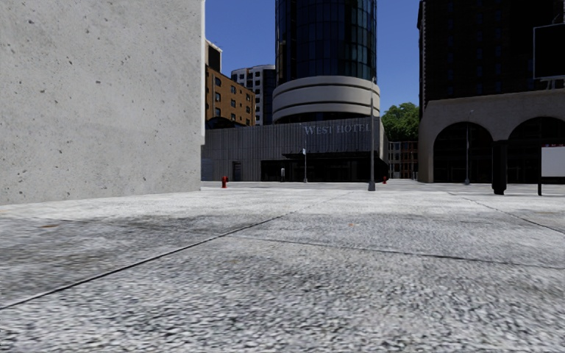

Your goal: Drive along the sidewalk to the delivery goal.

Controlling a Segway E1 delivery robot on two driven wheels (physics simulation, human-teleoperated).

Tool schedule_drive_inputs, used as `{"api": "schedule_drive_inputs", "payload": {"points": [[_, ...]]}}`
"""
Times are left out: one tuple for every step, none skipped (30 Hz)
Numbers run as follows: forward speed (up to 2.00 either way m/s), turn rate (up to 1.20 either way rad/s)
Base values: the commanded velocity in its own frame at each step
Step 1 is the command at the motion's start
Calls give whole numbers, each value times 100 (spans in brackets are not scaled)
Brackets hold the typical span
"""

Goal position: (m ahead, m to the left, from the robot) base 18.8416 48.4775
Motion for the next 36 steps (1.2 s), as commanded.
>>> {"api": "schedule_drive_inputs", "payload": {"points": [[200,0],[200,0],[200,0],[200,0],[200,0],[200,0],[200,0],[200,0],[200,0],[200,0],[200,0],[200,0],[200,0],[200,0],[200,0],[200,0],[200,0],[200,0],[200,0],[200,0],[200,0],[200,0],[200,0],[200,0],[200,0],[200,0],[200,0],[200,0],[200,0],[200,0],[200,0],[200,0],[200,0],[200,0],[200,0],[200,0]]}}
